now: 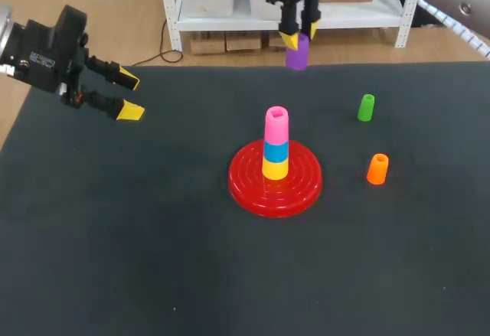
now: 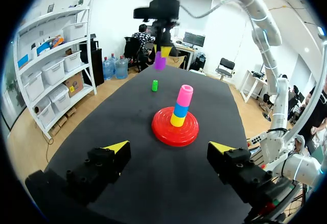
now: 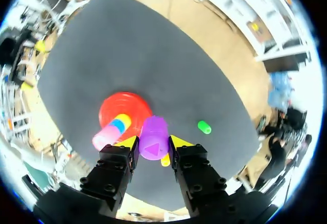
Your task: Pick up and stack the cylinders on the red base in this order: pink,purple,orange,green
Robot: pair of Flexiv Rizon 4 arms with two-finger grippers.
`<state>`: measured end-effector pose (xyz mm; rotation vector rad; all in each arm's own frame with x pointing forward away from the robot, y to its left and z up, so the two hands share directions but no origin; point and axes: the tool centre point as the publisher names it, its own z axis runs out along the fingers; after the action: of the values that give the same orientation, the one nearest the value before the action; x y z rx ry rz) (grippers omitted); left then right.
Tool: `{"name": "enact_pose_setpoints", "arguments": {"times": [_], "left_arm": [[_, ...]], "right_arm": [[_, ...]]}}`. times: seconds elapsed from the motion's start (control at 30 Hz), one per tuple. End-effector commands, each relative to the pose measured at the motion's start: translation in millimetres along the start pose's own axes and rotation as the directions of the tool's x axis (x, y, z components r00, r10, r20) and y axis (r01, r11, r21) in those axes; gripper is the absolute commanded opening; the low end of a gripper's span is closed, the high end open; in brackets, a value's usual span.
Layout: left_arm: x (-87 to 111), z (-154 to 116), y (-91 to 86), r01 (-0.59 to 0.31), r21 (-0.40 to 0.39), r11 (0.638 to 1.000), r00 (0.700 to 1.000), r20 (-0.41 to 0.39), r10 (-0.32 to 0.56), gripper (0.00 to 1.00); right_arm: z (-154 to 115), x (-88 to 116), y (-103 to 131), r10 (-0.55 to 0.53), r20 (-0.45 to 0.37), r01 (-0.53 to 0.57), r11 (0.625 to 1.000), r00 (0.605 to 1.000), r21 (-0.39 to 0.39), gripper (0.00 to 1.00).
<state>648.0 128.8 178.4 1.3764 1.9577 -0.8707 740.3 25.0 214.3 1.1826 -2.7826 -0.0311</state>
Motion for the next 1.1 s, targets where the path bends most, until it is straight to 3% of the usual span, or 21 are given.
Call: {"name": "enact_pose_setpoints", "arguments": {"times": [0.03,0.5,1.1], "left_arm": [[1.2,0,-0.3,-0.002,-0.002,1.000,1.000,0.004,0.002,1.00],[1.2,0,-0.3,-0.002,-0.002,1.000,1.000,0.004,0.002,1.00],[1.2,0,-0.3,-0.002,-0.002,1.000,1.000,0.004,0.002,1.00]], "right_arm": [[-11,18,29,-0.077,0.032,0.075,0.996,0.997,0.053,0.00],[18,46,77,-0.265,-0.032,0.267,0.957,0.964,0.109,0.00],[26,49,86,-0.299,-0.008,0.299,0.951,0.954,0.083,0.00]]}}
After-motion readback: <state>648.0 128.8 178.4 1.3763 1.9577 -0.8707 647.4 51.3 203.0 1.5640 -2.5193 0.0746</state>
